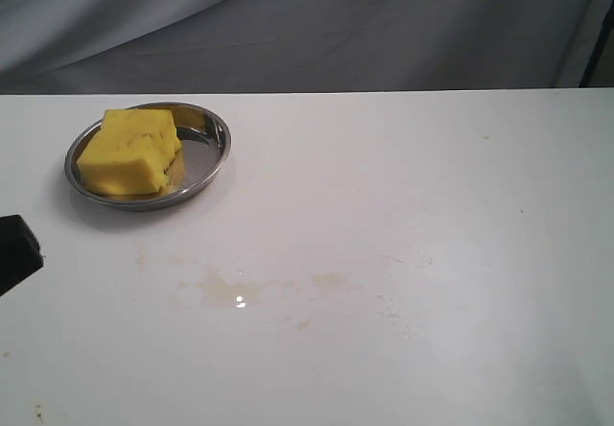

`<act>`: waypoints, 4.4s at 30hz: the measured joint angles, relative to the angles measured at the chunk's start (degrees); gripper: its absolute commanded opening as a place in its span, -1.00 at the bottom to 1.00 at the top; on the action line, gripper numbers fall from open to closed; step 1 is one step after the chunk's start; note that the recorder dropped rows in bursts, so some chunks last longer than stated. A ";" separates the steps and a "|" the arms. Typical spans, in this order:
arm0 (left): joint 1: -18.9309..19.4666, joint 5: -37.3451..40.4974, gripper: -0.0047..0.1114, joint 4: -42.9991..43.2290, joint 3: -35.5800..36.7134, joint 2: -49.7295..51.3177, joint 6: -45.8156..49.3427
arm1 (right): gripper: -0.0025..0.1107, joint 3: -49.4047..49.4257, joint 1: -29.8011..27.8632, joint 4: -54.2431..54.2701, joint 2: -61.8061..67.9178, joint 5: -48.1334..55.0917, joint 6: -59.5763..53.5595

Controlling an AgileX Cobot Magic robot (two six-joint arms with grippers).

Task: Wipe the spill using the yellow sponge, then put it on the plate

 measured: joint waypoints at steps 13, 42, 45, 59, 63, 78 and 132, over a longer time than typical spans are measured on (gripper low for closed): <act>-0.09 21.17 -0.92 -0.43 0.56 -17.76 -7.72 | -0.96 0.00 0.00 0.00 0.00 0.00 0.00; -0.09 36.75 -0.92 -9.58 8.86 -25.69 -11.05 | -0.96 0.00 0.00 0.00 0.00 0.00 0.00; -0.09 36.06 -0.92 -22.57 8.86 -25.69 0.70 | -0.96 0.00 0.00 0.00 0.00 0.00 0.00; -0.09 52.24 -0.92 -103.27 8.86 -25.79 93.41 | -0.96 0.00 0.00 0.00 0.00 0.00 0.00; -0.09 56.18 -0.92 -105.39 8.86 -25.79 98.36 | -0.96 0.00 0.00 0.00 0.00 0.00 0.00; -0.09 64.21 -0.92 -97.30 13.46 -25.79 96.35 | -0.96 0.00 0.00 0.00 0.00 0.00 0.00; 14.18 67.86 -0.92 -76.77 22.59 -25.69 77.78 | -0.96 0.00 0.00 0.00 0.00 0.00 0.00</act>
